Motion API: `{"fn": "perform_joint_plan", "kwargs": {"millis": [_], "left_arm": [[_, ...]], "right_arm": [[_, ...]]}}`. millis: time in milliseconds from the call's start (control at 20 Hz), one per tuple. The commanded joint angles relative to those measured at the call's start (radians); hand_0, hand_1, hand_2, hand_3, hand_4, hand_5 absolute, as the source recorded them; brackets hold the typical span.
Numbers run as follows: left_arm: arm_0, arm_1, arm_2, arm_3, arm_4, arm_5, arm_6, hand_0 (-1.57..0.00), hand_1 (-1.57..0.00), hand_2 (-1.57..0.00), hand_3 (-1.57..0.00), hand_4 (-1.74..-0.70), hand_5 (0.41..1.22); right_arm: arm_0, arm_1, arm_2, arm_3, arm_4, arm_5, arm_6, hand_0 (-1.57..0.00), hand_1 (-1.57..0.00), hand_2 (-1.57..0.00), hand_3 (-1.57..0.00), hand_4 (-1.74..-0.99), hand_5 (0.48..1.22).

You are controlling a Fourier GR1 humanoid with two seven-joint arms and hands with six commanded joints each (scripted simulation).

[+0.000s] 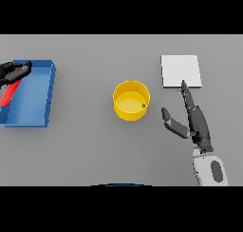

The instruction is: Pick up the red beaker and tilt it to pour out 1 green nut into yellow bowl. Pick up the yellow bowl and place it on the metallic measuring scale.

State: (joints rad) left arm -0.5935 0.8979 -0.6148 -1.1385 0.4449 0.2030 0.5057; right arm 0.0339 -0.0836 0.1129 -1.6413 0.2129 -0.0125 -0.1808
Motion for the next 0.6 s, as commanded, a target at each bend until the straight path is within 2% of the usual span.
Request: {"fn": "perform_joint_plan", "kwargs": {"millis": [0, 50, 200, 300, 400, 450, 550], "left_arm": [[-0.004, 0.007, -0.010, 0.004, -0.016, -0.010, -0.002, -0.41, -0.36, -0.34, -0.29, -0.76, 0.651], [-0.009, -0.009, -0.019, 0.013, -0.025, -0.001, 0.002, -0.33, -0.29, -0.27, -0.23, -0.75, 0.647], [-0.023, -0.030, -0.023, 0.070, -0.055, 0.008, -0.036, -0.17, -0.15, -0.14, -0.12, -0.72, 0.647], [-0.031, -0.036, -0.028, 0.053, -0.067, 0.040, -0.021, -0.11, -0.09, -0.09, -0.08, -0.71, 0.647], [-0.036, -0.038, -0.020, 0.057, -0.076, 0.069, -0.036, -0.07, -0.06, -0.06, -0.05, -0.71, 0.658], [-0.032, -0.038, -0.012, 0.058, -0.076, 0.080, -0.065, -0.05, -0.05, -0.05, -0.04, -0.71, 0.663], [-0.033, -0.046, -0.005, 0.068, -0.075, 0.086, -0.092, -0.03, -0.03, -0.03, -0.02, -0.71, 0.679]], "right_arm": [[0.007, 0.001, 0.000, 0.005, -0.005, 0.005, -0.001, 0.00, 0.00, 0.00, 0.00, -1.145, 0.685], [-0.006, 0.000, -0.002, 0.006, -0.003, 0.003, 0.018, 0.00, 0.00, 0.00, 0.00, -1.148, 0.688], [0.000, 0.002, 0.007, -0.003, 0.011, -0.003, 0.021, 0.00, 0.00, 0.00, 0.00, -1.164, 0.688], [0.004, -0.004, 0.007, -0.011, 0.018, -0.005, 0.025, 0.00, 0.00, 0.00, 0.00, -1.176, 0.688], [-0.005, 0.004, 0.018, -0.001, 0.053, -0.028, 0.063, 0.00, 0.00, 0.00, 0.00, -1.175, 0.672], [-0.004, -0.008, 0.030, -0.015, 0.075, -0.024, 0.072, 0.00, 0.00, 0.00, 0.00, -1.163, 0.677], [-0.010, -0.034, 0.056, -0.017, 0.099, 0.009, 0.042, 0.00, 0.00, 0.00, 0.00, -1.132, 0.703]]}}
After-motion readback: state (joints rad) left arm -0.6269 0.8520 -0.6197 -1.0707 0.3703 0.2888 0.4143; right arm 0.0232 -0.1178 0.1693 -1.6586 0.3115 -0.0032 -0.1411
